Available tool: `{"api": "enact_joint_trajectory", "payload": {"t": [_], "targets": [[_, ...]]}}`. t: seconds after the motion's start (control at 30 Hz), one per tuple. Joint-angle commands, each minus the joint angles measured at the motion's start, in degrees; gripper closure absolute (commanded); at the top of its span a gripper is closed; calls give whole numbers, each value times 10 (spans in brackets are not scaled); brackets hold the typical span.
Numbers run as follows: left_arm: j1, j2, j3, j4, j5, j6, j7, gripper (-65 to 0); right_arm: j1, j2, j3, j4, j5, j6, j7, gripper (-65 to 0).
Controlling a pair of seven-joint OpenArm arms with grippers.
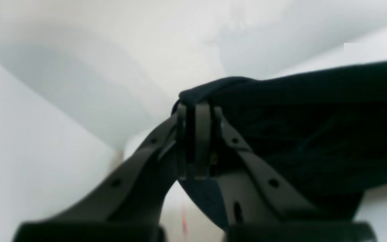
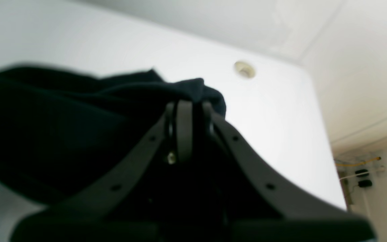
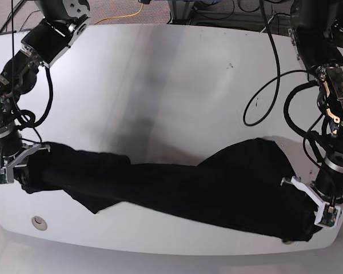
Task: Layout the t-shirt on the table in an organized manner, then fold the t-shirt properly
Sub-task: 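Lift the held shirt with both grippers and swing it toward the table's front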
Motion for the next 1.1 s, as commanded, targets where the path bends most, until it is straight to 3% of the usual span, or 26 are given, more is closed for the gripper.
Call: {"api": "enact_joint_trajectory", "payload": {"t": [0.0, 0.7, 1.07], "targets": [[-43, -7, -3, 9, 1, 8, -17, 0, 35, 19, -8, -6, 4, -3, 12, -17], [-289, -7, 0, -25, 4, 8, 25, 0, 237, 65, -92, -174, 4, -3, 12, -17], [-403, -7, 14, -122, 3, 8, 25, 0, 378, 81, -133, -253, 3, -3, 12, -17]]}}
